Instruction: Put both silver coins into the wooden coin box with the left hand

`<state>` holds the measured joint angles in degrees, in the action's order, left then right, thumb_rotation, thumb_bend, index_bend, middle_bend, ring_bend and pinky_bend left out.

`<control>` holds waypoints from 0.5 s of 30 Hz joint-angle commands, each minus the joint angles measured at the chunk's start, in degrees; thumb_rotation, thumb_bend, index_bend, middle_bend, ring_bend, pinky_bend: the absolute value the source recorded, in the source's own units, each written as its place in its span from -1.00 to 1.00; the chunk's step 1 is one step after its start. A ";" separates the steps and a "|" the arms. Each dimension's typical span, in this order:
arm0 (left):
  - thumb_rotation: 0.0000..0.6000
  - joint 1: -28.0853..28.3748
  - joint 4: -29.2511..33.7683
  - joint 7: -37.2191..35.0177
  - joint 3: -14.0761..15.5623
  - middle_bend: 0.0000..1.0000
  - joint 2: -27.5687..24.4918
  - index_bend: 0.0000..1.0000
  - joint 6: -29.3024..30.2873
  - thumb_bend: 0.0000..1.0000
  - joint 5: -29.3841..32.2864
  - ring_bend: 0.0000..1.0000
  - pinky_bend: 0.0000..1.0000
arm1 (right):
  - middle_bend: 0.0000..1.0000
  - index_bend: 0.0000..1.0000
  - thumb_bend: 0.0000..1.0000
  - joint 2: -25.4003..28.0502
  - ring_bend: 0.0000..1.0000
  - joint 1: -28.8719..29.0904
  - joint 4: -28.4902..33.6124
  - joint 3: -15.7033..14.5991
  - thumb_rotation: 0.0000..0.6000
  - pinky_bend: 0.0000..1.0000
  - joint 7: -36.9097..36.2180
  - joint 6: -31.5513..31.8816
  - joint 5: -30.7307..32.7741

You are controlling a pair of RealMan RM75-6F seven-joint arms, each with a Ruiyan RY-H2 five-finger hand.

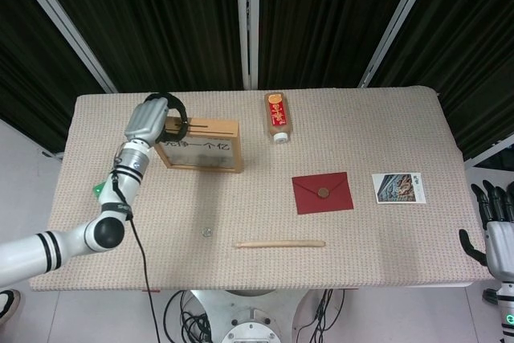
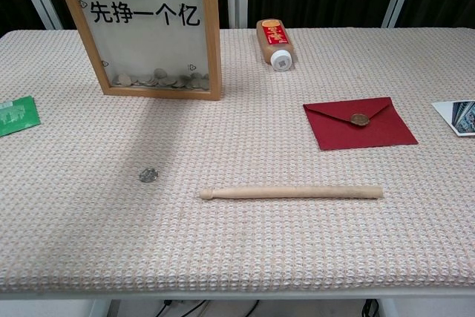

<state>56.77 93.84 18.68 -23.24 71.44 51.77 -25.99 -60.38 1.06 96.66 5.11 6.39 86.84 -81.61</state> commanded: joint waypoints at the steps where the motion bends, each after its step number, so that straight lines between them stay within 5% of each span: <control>1: 1.00 0.21 -0.14 -0.11 0.26 -0.40 0.13 0.23 0.13 -0.14 -0.16 -0.74 -0.78 | -1.00 -1.00 -0.37 0.03 -1.00 -0.02 -0.05 0.04 1.00 -1.00 -0.07 -0.06 0.18; 11: 1.00 0.10 1.54 -1.72 0.82 -0.44 -0.28 -0.56 1.35 -0.16 -2.71 -0.74 -0.80 | -1.00 -1.00 -0.37 0.13 -1.00 -0.01 -0.27 0.20 1.00 -1.00 -0.48 -0.10 0.39; 15: 1.00 -0.75 4.16 -3.06 0.49 -0.44 -1.06 -0.62 2.92 -0.17 -4.46 -0.74 -0.80 | -1.00 -1.00 -0.37 0.12 -1.00 0.01 -0.30 0.22 1.00 -1.00 -0.56 -0.02 0.24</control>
<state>56.47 97.00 16.33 -22.55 70.78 54.02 -29.62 -60.27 1.07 96.36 5.32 5.83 86.82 -81.36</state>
